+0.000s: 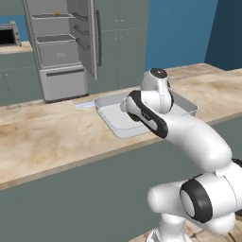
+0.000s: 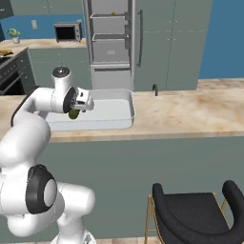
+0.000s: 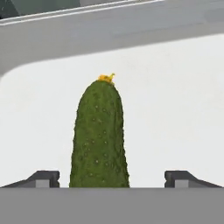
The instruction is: Place the cold items (lemon and cucumber) from the fridge in one tupperware on the dining counter. Place the warm items (kebab skewer and hot dog) in the stove area in another tupperware.
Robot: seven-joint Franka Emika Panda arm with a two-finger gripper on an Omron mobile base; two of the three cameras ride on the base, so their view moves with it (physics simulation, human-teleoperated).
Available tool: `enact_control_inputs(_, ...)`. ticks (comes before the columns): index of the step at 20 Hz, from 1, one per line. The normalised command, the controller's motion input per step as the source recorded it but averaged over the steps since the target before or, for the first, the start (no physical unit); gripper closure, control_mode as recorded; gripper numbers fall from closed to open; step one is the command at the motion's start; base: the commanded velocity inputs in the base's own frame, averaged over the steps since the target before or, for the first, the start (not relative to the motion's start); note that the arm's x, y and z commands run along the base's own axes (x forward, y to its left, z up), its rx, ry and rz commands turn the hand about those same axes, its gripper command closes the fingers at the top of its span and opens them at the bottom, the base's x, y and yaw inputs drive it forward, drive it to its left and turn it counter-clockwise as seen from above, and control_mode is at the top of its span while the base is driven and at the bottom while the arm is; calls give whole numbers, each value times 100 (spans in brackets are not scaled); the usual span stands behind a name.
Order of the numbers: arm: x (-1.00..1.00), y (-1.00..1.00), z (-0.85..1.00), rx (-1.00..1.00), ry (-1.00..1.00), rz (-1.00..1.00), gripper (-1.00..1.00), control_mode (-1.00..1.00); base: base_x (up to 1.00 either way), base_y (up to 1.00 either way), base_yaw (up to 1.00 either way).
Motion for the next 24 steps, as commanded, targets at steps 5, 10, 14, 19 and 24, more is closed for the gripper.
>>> enact_control_inputs(5,-51,0,87,3,-18,-16,-100,-100,0,0,0)
enact_control_inputs(10,-65,-12,74,7,-10,-3,-100,-100,0,0,0)
enact_control_inputs(14,-77,-23,50,6,-8,0,-100,-100,0,0,0)
enact_control_inputs(19,-87,-12,17,0,-12,0,-100,-100,0,0,0)
enact_control_inputs(24,-90,0,7,-1,-10,0,-100,-100,0,0,0)
